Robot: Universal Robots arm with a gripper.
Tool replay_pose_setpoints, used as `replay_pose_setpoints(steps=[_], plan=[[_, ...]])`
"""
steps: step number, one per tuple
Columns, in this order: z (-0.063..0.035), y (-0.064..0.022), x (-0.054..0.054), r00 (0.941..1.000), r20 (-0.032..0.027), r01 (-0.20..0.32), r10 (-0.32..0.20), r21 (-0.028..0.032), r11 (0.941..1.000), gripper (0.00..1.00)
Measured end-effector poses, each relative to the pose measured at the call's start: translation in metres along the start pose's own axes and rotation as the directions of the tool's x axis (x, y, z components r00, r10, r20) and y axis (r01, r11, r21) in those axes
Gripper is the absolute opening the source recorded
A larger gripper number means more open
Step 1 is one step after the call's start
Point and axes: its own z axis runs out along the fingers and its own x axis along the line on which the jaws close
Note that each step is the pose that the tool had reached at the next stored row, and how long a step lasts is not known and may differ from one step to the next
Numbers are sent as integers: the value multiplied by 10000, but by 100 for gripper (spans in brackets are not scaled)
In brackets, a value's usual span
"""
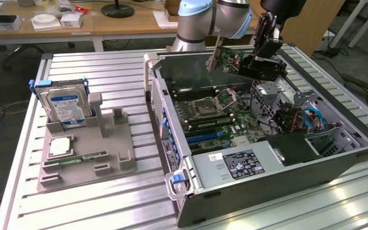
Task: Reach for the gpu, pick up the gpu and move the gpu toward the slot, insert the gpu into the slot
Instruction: 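Insert the gpu into the slot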
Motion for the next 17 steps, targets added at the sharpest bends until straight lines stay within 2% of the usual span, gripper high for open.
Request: replay_pose_setpoints(steps=[4, 8, 13, 17], plan=[[0, 0, 0, 9985, -18, 540, -540, -6, 9985, 26], [0, 0, 0, 9940, -36, 1096, -1096, -13, 9940, 26], [0, 0, 0, 9843, -58, 1763, -1764, -23, 9843, 26], [0, 0, 0, 9737, -74, 2277, -2277, -32, 9737, 26]])
